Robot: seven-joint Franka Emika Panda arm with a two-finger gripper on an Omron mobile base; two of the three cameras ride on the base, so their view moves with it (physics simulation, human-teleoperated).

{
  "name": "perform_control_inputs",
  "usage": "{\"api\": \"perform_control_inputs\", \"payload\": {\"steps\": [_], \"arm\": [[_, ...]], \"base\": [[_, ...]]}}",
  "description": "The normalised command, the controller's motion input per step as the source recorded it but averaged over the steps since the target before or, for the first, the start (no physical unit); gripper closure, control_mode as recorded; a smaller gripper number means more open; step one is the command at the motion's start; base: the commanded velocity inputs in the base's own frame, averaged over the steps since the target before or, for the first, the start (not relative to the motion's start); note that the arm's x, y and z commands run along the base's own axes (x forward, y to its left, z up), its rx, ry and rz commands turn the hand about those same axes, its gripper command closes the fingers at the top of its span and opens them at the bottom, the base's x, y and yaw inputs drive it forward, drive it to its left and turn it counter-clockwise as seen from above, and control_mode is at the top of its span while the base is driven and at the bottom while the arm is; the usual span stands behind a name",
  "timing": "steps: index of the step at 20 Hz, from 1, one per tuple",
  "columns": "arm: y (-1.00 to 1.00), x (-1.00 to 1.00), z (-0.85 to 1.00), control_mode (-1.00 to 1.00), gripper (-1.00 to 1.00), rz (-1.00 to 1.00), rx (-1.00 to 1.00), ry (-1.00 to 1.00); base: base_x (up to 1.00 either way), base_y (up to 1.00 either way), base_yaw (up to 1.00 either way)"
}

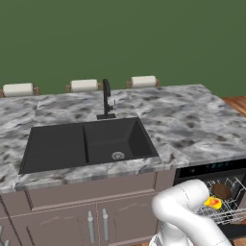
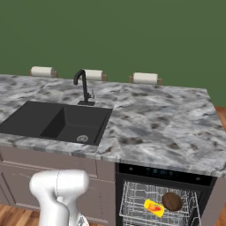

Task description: Pick up the cup and bowl from the counter, place them in the dishwasher, and close the dishwasher door.

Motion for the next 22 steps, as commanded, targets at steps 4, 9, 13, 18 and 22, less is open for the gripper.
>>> {"api": "perform_control_inputs", "payload": {"steps": [4, 9, 13, 18, 22], "arm": [[0.0, -0.02, -0.5, -1.0, -1.0, 0.0, 0.0, -0.19], [-0.06, -0.28, -0.47, -1.0, -1.0, 0.0, 0.0, -0.2], [-0.09, -0.28, -0.51, -1.0, -1.0, 0.0, 0.0, -0.2], [-0.12, -0.07, -0.51, -1.0, -1.0, 0.0, 0.0, -0.2], [-0.19, 0.0, -0.56, -1.0, -1.0, 0.0, 0.0, -0.18]], "base": [[0.0, 0.0, 0.0], [0.0, 0.0, 0.0], [0.0, 0.0, 0.0], [0.0, 0.0, 0.0], [0.0, 0.0, 0.0]]}}
